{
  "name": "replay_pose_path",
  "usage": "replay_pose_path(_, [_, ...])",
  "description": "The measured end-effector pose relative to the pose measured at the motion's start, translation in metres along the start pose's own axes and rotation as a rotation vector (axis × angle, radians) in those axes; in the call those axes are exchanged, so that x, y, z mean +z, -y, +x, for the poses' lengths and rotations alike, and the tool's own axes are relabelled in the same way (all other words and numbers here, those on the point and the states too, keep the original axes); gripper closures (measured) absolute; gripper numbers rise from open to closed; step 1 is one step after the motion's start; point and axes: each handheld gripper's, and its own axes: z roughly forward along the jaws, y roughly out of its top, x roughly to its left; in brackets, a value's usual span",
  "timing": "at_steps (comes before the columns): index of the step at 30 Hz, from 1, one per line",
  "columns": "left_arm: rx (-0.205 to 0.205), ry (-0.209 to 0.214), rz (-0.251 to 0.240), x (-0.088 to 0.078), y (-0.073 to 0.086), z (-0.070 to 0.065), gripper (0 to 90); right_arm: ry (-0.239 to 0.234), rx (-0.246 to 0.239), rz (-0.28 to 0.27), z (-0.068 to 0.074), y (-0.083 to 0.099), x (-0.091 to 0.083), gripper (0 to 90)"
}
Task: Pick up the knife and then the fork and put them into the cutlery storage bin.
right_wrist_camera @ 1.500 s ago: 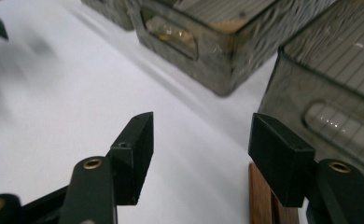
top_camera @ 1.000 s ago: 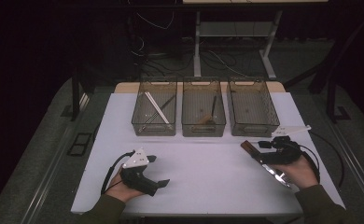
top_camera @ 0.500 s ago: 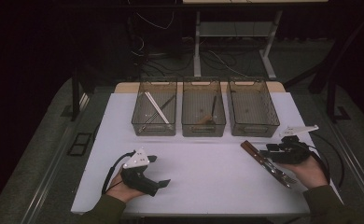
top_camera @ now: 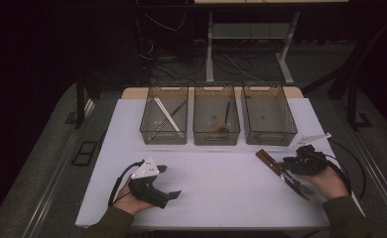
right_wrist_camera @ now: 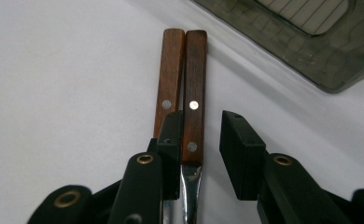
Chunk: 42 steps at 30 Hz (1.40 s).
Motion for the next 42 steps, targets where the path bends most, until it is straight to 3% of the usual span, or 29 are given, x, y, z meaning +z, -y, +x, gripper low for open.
replay_pose_path(24, [-0.003,0.005,0.004,0.001,0.000,0.000,1.4,-0.009,-0.028,0.094,0.001,-0.002,0.013,73.7])
replay_pose_path(34, [-0.003,0.003,0.006,0.002,0.001,0.000,1.4,0.006,-0.061,0.177,0.001,-0.013,0.021,73.7])
replay_pose_path(42, [-0.003,0.004,0.006,0.002,0.001,0.000,1.4,0.015,-0.073,0.275,0.003,-0.028,0.026,73.4])
